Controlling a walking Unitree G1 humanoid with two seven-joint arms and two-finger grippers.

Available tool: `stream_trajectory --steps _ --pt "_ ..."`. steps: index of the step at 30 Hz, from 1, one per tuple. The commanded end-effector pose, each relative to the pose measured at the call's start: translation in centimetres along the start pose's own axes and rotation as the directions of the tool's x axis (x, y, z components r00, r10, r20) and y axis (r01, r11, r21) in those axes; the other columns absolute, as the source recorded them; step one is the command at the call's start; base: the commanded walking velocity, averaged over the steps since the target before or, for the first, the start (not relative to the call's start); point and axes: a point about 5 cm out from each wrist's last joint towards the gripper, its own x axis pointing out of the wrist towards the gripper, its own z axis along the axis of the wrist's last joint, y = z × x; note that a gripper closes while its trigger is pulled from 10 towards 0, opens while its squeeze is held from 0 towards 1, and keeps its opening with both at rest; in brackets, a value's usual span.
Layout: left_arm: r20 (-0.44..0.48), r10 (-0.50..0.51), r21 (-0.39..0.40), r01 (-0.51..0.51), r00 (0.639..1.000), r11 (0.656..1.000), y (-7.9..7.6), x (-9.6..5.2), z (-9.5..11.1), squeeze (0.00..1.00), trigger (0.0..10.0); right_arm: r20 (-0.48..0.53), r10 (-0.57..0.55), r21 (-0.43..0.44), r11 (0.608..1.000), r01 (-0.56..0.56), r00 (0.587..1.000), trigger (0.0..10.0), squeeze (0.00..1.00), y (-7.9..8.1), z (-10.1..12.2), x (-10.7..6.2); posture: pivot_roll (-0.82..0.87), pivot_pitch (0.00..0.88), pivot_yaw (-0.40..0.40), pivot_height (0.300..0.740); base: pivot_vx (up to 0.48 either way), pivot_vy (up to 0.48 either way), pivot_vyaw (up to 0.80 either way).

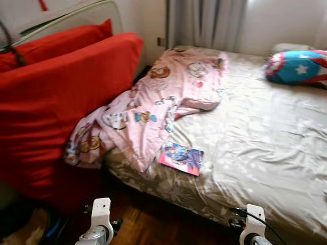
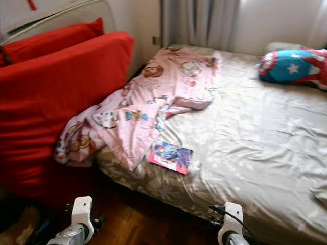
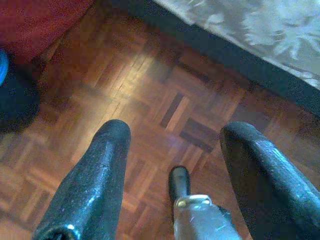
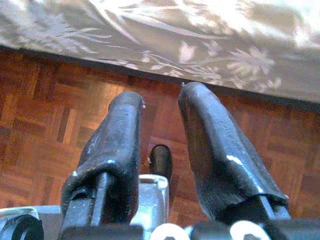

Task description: Clean up the room

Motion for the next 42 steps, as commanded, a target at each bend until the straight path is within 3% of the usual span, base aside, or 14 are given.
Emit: stream_trajectory --steps 1,10,42 --pt "-0.027 0.016 -0.013 -0.016 0.999 1.0 0.48 -0.15 -0.85 0.0 10.0 -0.002 0.015 -0.008 1.0 -0.015 1.0 10.0 0.0 0.32 -0.02 0.06 -0.1 0.017 0.039 0.74 0.0 0.0 0.8" --pt "-0.029 0.017 -0.02 -0.017 0.999 1.0 0.46 -0.15 -0.89 0.0 10.0 -0.011 0.022 -0.01 1.0 -0.023 1.0 10.0 0.0 0.33 -0.1 0.05 -0.1 0.019 0.039 0.74 0.0 0.0 0.8" --pt "-0.025 0.01 -0.037 -0.011 1.0 0.999 0.37 -0.16 -0.93 0.0 10.0 -0.029 -0.001 -0.014 1.0 0.001 1.0 10.0 0.0 0.13 -0.26 0.03 -0.1 0.021 0.04 0.74 0.0 0.0 0.0"
